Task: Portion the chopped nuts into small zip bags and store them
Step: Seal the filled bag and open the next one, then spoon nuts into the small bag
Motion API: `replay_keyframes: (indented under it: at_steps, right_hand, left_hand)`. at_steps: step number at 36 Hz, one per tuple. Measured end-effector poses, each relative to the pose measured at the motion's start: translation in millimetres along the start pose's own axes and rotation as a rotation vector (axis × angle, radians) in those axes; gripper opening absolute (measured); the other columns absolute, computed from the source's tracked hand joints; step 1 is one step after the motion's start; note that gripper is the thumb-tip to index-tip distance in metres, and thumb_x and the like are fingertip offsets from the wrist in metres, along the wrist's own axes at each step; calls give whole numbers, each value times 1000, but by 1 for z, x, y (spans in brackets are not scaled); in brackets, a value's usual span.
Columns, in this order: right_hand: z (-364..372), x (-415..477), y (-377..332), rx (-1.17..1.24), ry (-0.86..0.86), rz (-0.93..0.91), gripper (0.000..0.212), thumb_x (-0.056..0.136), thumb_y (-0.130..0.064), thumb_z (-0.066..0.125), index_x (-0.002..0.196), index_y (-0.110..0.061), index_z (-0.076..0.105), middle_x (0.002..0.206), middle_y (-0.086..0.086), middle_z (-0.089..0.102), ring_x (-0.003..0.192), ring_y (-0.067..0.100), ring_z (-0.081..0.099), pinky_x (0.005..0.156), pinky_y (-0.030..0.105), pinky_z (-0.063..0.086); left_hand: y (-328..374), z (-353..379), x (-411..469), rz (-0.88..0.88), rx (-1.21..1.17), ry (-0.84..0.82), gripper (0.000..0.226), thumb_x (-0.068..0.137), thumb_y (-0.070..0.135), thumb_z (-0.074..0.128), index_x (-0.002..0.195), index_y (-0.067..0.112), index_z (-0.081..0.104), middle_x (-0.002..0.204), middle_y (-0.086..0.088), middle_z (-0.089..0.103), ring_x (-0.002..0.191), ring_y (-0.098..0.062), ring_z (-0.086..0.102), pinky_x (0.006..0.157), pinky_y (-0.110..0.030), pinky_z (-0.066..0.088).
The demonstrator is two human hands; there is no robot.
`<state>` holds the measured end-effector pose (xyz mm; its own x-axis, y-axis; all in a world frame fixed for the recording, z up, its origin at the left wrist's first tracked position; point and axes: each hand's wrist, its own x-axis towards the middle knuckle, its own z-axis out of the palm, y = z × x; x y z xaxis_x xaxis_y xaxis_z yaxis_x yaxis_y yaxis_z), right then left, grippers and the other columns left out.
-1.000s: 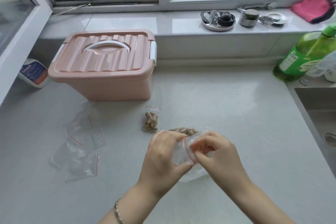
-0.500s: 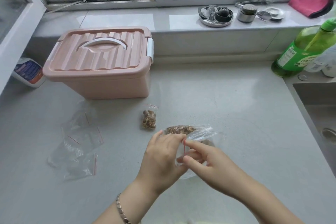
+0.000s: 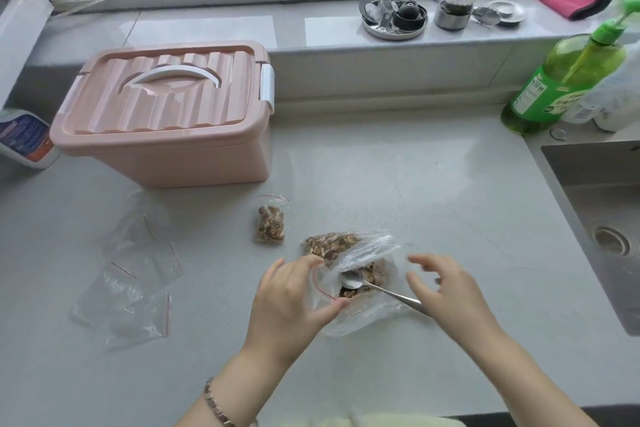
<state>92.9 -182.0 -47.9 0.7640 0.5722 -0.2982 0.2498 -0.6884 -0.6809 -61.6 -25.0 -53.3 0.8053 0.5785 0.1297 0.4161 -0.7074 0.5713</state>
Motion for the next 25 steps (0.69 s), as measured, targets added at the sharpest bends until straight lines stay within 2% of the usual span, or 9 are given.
replay_keyframes:
  at_steps: [3,6,8,10,12,14,17,21,25]
  right_hand:
    - [5,12,48,-200,-103,348,45,86,-32,58,128,-18,50,127,9,49,122,23,44,99,32,36]
    - [14,15,71,-220,-249,466,51,86,-39,58,130,-17,45,121,9,56,112,23,54,86,29,42]
    - [20,15,78,-157,-276,477,46,84,-38,61,122,-16,50,106,6,61,99,22,59,75,26,42]
    - [26,14,81,-113,-250,466,35,82,-34,64,111,-16,55,92,4,61,85,22,61,66,25,40]
    - [30,14,80,-77,-226,455,22,81,-28,66,97,-17,56,80,3,62,69,20,62,57,24,41]
    - [32,13,78,-21,-212,455,15,81,-23,67,89,-16,57,72,2,62,61,18,61,53,23,42]
    - [32,13,76,48,-160,438,10,81,-18,67,87,-12,63,60,1,60,56,15,57,55,25,41]
    - [19,10,63,234,-23,361,19,83,-18,65,76,-1,63,54,4,54,49,13,47,51,26,34]
    - [8,11,45,396,46,251,35,87,-22,60,68,8,58,52,5,48,54,17,39,55,28,28]
  left_hand:
    - [-4,0,-5,-162,-127,-134,62,60,67,57,105,24,57,99,14,60,98,-6,52,94,-27,39]
    - [-6,2,-9,-230,-186,-244,63,59,65,66,111,32,51,112,16,56,110,-7,48,95,-19,31]
    - [-5,3,-11,-264,-241,-323,65,51,76,57,106,42,47,119,22,50,117,-3,43,102,-22,29]
    - [-4,3,-12,-262,-295,-392,59,48,79,59,97,49,47,128,25,39,124,0,34,109,-26,24]
    - [1,-1,-13,-276,-346,-486,45,57,62,74,94,49,51,135,24,27,128,2,24,108,-23,18]
    - [3,-4,-14,-296,-370,-572,40,64,47,77,95,48,52,137,22,21,130,3,19,105,-19,16]
    - [6,-8,-12,-273,-315,-648,38,66,49,76,94,50,50,145,17,19,136,-3,15,110,-25,15]
    - [14,-14,-8,-178,-185,-624,46,67,52,73,106,44,52,146,19,18,136,-1,13,106,-19,12]
    - [22,-24,-8,-72,-223,-526,43,64,54,74,98,49,48,141,27,10,133,7,2,109,-18,8]
